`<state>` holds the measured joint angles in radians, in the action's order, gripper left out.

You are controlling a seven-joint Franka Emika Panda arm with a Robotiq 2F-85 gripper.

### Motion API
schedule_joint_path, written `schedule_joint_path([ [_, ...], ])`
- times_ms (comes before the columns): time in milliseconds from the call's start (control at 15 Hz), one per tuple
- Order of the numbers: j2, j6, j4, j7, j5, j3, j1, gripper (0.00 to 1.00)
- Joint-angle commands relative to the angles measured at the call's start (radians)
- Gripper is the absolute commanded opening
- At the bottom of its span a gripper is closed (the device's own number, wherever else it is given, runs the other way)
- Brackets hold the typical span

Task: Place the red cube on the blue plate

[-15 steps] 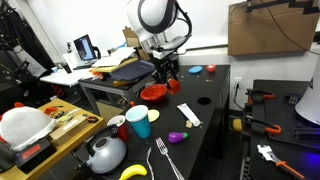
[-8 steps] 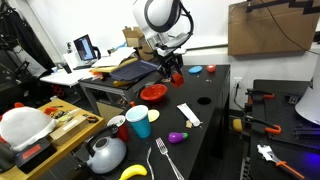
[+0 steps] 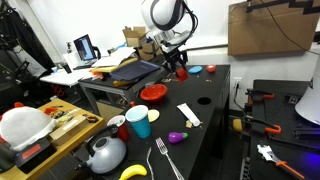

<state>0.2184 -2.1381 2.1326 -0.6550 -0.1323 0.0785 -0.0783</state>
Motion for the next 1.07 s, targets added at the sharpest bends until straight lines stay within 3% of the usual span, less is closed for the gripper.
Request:
schedule_joint_path([
  [0,-0.024,0.02,0.014,-0.054,-0.009,0.019,0.027,0.26],
  [1000,0.006,-0.036,-0.038,-0.209,-0.094,0.12,0.117,0.26],
])
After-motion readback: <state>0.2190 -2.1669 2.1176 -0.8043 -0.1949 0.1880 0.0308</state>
